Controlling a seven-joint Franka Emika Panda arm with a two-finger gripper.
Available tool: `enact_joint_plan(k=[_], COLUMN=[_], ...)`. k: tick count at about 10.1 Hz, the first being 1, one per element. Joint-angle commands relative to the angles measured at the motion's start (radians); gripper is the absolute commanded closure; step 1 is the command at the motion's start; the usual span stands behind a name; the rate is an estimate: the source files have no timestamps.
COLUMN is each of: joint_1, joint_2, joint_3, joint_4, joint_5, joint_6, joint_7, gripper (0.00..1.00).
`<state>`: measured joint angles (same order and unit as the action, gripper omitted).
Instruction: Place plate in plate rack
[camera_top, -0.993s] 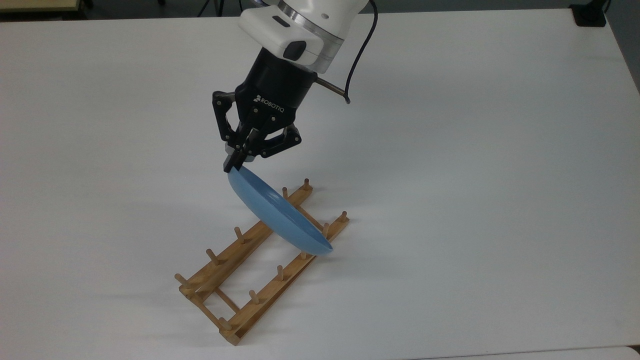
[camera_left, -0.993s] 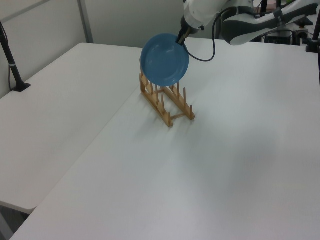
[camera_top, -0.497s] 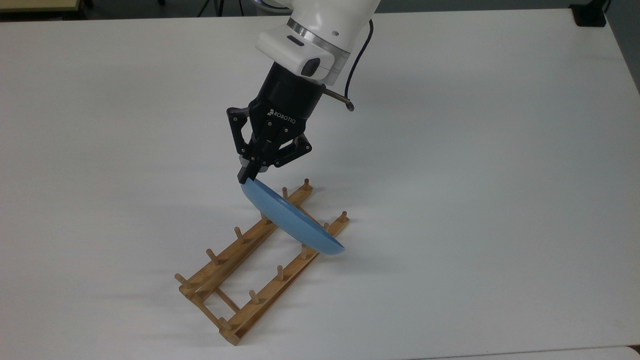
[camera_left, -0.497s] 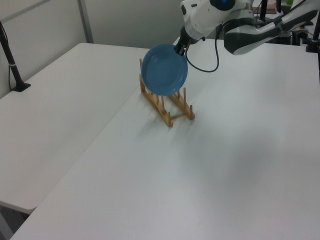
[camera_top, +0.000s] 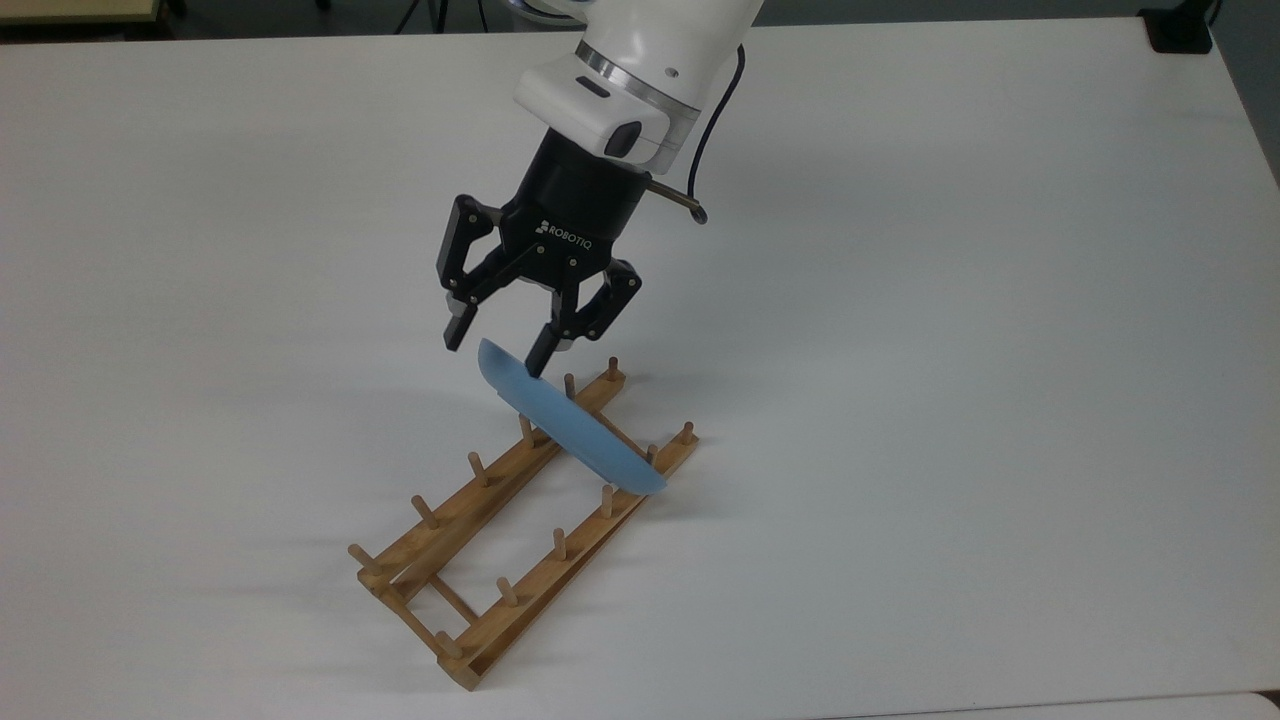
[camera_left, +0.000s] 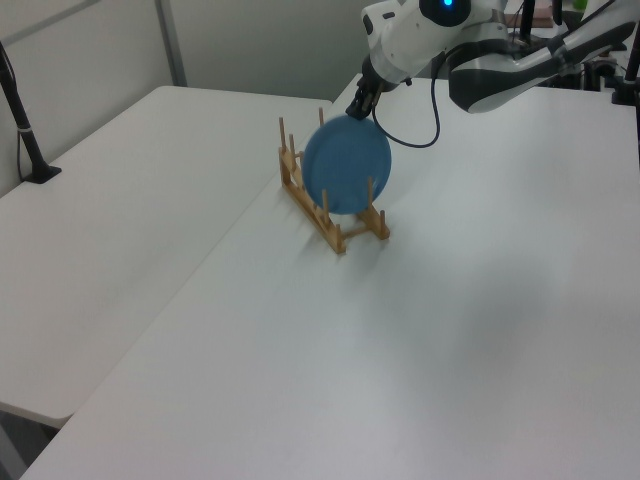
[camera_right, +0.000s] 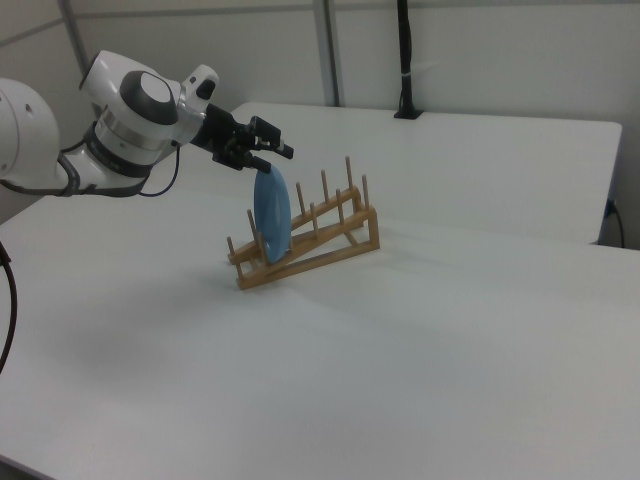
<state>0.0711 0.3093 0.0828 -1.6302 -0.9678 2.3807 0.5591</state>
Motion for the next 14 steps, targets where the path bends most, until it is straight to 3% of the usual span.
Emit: enact_joint_plan(k=[1,2,4,6,8,9,11,14], joint_1=[0.041,0.050,0.065,0.056,0.032,0.003,-0.039,-0.039], joint_2=[-0.030,-0.047,-0.091,-0.159,-0.226,-0.258,-0.320,-0.323], joint_3=[-0.002,-0.002,-0.002,-0.003,-0.015,-0.015,-0.015,-0.015], joint_4=[0.009,0.010,0.029,0.029,0.023,0.017,-0.011,-0.010], joint_5=[-0.006,0.074,0.385,0.673,0.879,0.947,0.955,0.945], joint_6=[0.008,-0.036,-0.137,-0.304,-0.548,-0.660,-0.744,-0.773], joint_7=[0.146,0.157,0.083,-0.087,-0.253,-0.351,-0.390,-0.392], gripper=[0.00,0.00,0.00,0.00,0.00,0.00,0.00,0.00])
